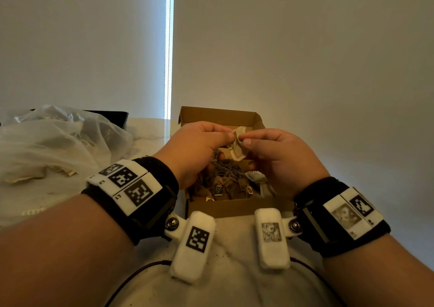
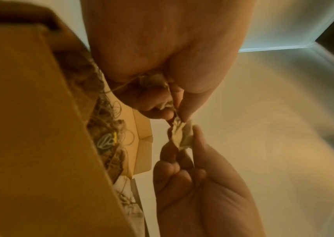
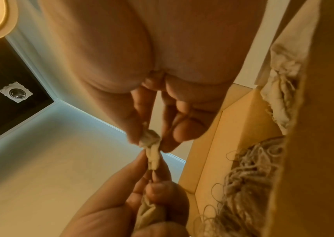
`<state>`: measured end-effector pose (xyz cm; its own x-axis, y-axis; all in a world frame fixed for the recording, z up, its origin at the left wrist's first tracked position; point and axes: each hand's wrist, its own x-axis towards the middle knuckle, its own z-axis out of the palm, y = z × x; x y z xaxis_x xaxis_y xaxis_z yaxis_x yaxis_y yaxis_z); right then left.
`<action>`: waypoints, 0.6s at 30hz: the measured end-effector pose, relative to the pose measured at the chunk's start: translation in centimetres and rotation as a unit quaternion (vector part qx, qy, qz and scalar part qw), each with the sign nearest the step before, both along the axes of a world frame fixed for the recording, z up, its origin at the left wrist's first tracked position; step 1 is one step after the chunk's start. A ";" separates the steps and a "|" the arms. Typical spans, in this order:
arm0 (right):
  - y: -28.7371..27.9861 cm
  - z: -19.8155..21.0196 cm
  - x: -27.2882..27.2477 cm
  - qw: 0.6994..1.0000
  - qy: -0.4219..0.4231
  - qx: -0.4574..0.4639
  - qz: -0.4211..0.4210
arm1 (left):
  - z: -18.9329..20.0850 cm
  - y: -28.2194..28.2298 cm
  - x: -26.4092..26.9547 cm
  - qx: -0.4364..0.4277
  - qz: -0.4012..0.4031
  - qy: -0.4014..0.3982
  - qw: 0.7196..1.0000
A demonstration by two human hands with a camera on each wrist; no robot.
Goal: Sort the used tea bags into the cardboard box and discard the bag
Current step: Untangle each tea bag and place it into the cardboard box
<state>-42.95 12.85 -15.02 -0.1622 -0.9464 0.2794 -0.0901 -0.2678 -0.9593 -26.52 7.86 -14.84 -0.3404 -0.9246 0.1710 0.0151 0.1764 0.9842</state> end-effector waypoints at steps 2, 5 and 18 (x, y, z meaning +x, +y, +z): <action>-0.3 -0.1 -0.3 0.999 0.015 0.003 -0.030 | -0.1 0.0 0.0 -0.001 0.007 -0.002 1.000; -0.6 0.1 -1.6 0.994 -0.015 0.034 -0.106 | -0.2 0.1 0.0 0.029 0.027 0.024 0.999; -1.2 0.0 -3.0 0.925 0.251 0.176 -0.222 | -0.3 0.1 -0.2 0.062 0.032 0.038 0.997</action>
<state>-45.98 11.69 -15.02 -0.4910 -0.8639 0.1119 -0.5749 0.2249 -0.7867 -26.69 7.95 -15.17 -0.2702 -0.9596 0.0780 0.0838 0.0573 0.9948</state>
